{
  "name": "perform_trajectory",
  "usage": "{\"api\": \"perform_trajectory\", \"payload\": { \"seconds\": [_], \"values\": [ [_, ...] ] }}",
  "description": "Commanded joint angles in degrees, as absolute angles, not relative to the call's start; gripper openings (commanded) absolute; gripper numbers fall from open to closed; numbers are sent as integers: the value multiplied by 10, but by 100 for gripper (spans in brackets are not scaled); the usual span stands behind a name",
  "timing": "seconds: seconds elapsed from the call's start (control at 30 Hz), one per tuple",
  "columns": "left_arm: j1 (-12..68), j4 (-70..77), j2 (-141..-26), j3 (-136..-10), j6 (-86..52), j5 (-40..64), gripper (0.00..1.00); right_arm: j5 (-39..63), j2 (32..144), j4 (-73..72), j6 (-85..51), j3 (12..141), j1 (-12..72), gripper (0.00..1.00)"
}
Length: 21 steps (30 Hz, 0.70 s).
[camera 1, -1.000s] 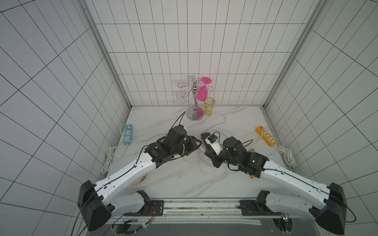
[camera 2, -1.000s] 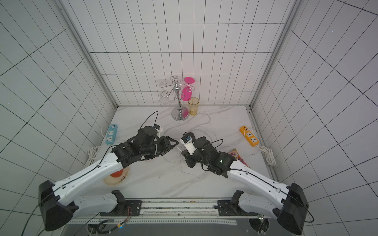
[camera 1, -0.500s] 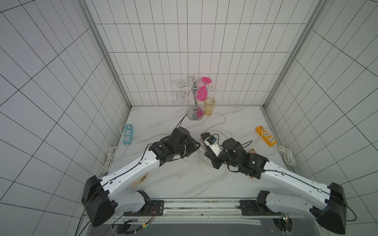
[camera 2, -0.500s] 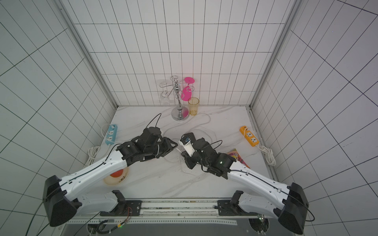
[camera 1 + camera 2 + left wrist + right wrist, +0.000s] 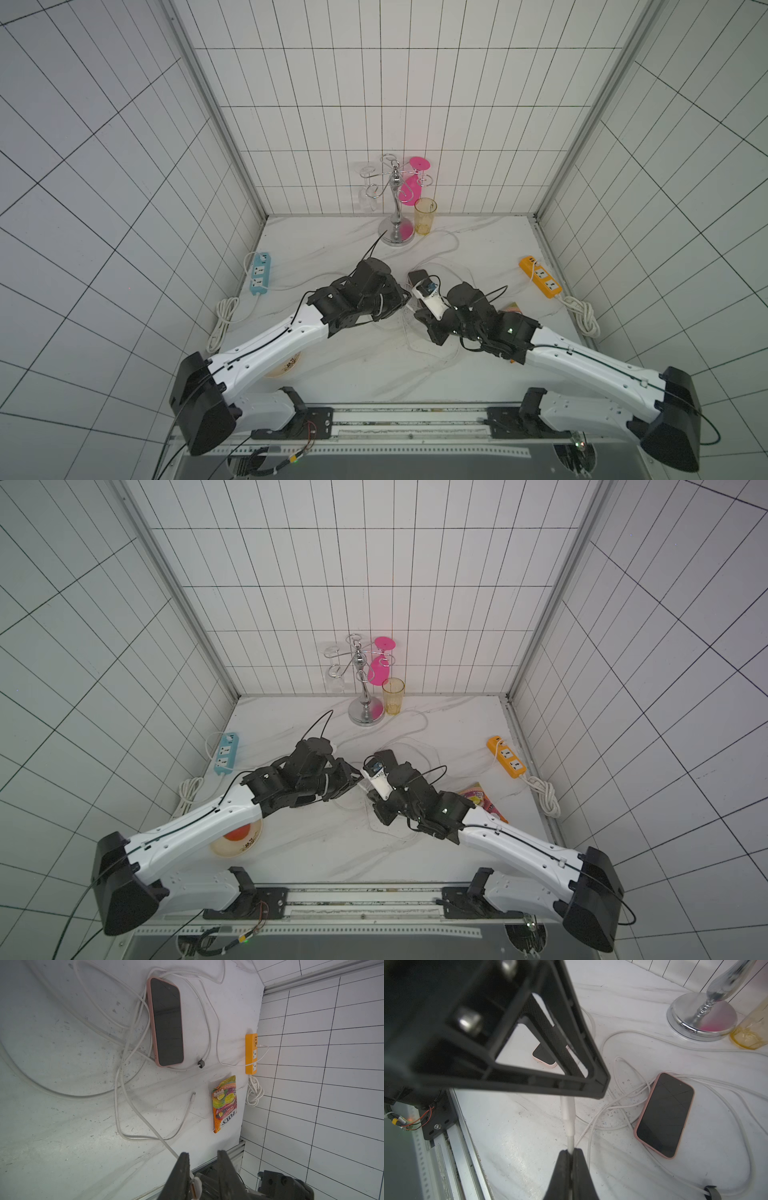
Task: Plug the charging cable into the phone
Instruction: Pick up the charging cable from the center of the board.
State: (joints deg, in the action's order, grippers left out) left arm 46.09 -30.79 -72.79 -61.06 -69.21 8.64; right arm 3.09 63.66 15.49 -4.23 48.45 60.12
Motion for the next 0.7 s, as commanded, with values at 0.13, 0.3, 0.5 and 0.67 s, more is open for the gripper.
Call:
{"api": "perform_trajectory", "payload": {
  "seconds": [0.13, 0.3, 0.5, 0.67],
  "values": [
    [465, -305, -732, -624, -685, 85, 21, 11, 639, 155, -36, 500, 606, 0],
    [465, -310, -738, -624, -679, 84, 14, 11, 641, 153, -36, 500, 606, 0],
    [465, -311, -739, -622, -672, 82, 3, 14, 639, 151, -38, 501, 606, 0],
    [465, -319, -733, -635, -600, 85, 0, 31, 627, 160, -38, 511, 605, 23]
  ]
}}
